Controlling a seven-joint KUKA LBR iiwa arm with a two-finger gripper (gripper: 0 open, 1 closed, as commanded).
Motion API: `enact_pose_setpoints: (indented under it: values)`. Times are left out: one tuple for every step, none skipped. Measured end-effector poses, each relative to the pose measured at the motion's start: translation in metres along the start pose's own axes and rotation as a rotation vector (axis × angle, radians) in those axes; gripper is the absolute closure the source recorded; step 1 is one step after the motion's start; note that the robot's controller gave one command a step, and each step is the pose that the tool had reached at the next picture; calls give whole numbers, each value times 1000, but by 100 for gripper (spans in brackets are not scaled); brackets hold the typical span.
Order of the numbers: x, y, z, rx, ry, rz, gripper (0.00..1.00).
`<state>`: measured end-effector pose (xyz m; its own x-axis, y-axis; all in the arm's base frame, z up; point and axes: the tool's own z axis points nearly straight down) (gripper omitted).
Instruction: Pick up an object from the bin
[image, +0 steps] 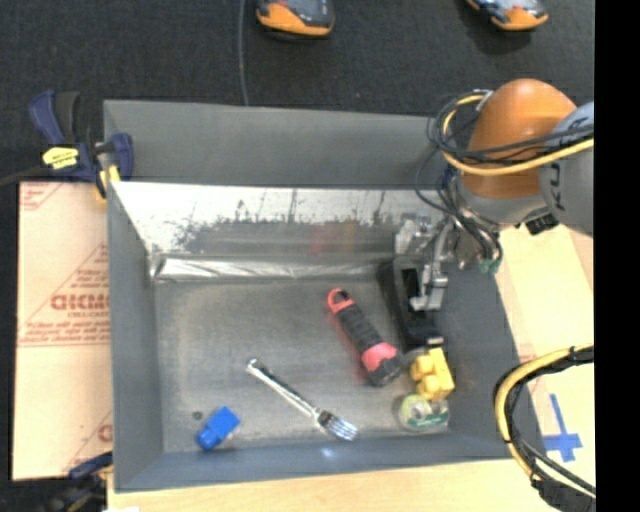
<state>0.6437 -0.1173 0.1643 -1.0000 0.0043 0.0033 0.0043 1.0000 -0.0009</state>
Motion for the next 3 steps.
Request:
enact_pose_setpoints:
  values:
    - [-1, 0, -6, 1, -7, -2, 0]
    - [-5, -2, 7, 0, -6, 25, 0]
    - [-1, -4, 30, 2, -10, -14, 0]
